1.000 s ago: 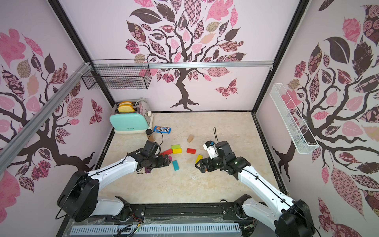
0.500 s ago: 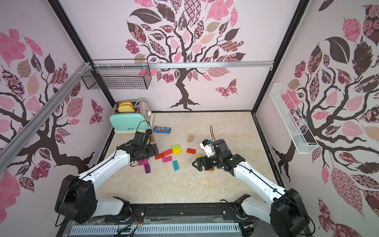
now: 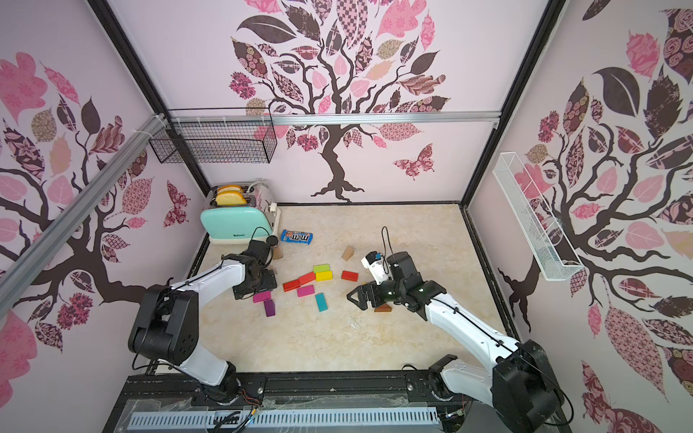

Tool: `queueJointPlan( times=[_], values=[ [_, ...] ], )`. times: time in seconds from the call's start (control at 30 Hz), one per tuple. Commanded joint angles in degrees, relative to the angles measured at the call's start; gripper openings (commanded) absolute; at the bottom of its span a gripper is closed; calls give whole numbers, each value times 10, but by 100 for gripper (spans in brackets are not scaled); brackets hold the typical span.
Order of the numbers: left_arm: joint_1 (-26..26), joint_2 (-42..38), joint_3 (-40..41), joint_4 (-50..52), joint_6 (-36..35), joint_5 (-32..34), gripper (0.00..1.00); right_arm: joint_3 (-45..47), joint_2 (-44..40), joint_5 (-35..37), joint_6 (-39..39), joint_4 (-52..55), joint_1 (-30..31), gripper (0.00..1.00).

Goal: Assemble a piece of candy with building blocks
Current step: Assemble the building block at the center of the board.

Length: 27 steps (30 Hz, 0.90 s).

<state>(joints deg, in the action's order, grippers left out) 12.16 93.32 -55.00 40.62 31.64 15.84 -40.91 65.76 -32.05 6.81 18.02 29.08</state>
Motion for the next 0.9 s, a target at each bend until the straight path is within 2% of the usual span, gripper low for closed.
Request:
queueJointPlan(
  times=[0.0, 0.1, 0.47, 0.57, 0.67, 0.7, 0.87],
  values=[
    [0, 25, -14, -12, -2, 5, 91, -15, 6, -15, 2, -24, 3, 99],
    [0, 42, -21, -15, -2, 0, 83, -22, 11, -14, -1, -20, 3, 99],
    [0, 38, -9, -32, -6, -34, 83, -37, 14, -1, -19, -6, 2, 99],
    [0, 48, -9, -38, -3, -45, 76, -36, 22, 0, -21, -7, 2, 99],
    [0, 51, -8, -43, 2, -61, 59, -40, 19, 9, -22, 0, 2, 99],
    [1, 50, -7, -46, 6, -65, 56, -41, 18, 14, -20, 1, 2, 99],
    [5, 66, -28, -59, 24, -81, 52, -55, 19, 29, -21, 8, 2, 99]
  ],
)
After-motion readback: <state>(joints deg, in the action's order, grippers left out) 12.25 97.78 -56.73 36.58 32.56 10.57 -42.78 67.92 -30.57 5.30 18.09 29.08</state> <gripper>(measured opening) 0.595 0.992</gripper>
